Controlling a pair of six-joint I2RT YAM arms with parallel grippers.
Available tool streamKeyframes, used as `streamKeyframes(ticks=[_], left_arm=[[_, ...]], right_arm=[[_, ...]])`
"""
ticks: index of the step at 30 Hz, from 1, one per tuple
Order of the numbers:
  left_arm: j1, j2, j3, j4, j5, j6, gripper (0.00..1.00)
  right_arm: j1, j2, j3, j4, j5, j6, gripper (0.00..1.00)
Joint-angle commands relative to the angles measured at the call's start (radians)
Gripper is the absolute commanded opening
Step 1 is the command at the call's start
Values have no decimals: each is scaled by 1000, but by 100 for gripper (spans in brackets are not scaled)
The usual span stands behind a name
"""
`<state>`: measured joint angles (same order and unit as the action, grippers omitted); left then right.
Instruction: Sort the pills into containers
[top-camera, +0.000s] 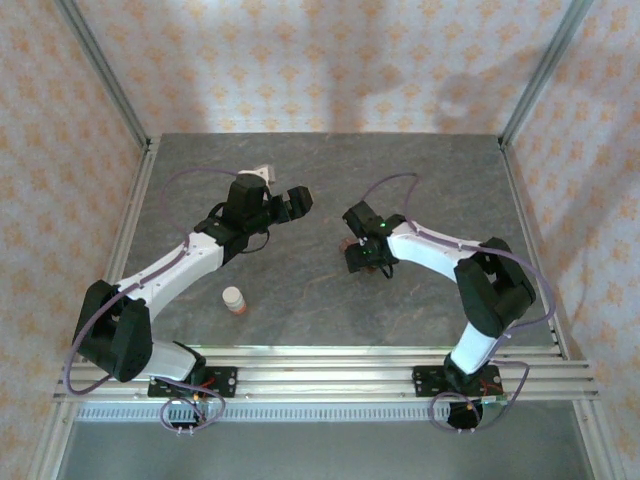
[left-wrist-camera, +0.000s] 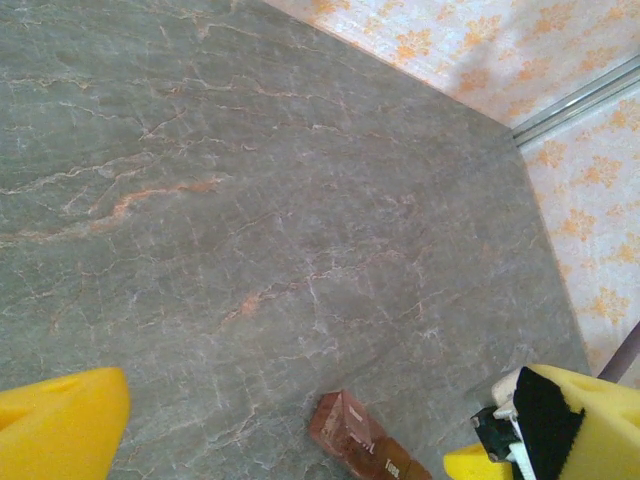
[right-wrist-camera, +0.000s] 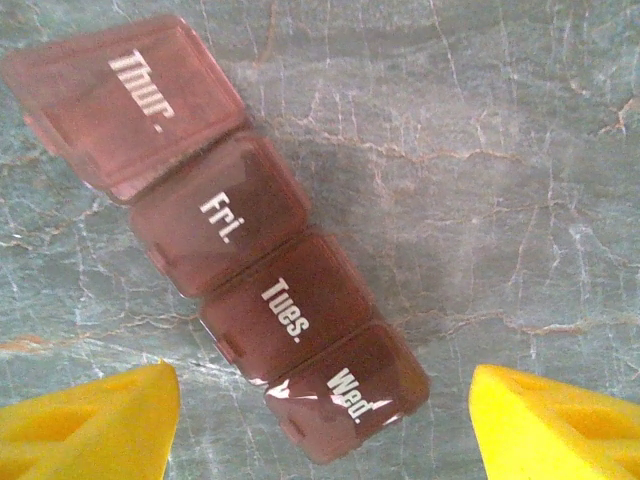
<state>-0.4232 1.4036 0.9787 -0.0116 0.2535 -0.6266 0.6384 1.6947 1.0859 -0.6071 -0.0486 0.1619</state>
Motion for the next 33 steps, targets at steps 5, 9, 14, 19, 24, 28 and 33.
streamKeyframes(ticks=[5,9,14,19,24,28,33], left_arm=[[7,21,5,24,6,15,100],[6,28,13,20,12,14,100],[7,28,14,20,11,15,100],[7,29,14,18,12,15,100],[7,34,21,9,13,21,100],[6,36,28,-13,7,40,100],[6,43,41,-33,11,55,100]], right_arm=[[-8,-1,-46,-44,48,49,77],[-35,5,-49,-47,98,77,77],[-87,9,-36,-48,127,96,77],[-112,44,-1,-59,157,89,76],[-127,61,37,-61,148,72,76],[-129,-4,29,-73,91,65,76],[-157,-70,20,-72,32,84,77]])
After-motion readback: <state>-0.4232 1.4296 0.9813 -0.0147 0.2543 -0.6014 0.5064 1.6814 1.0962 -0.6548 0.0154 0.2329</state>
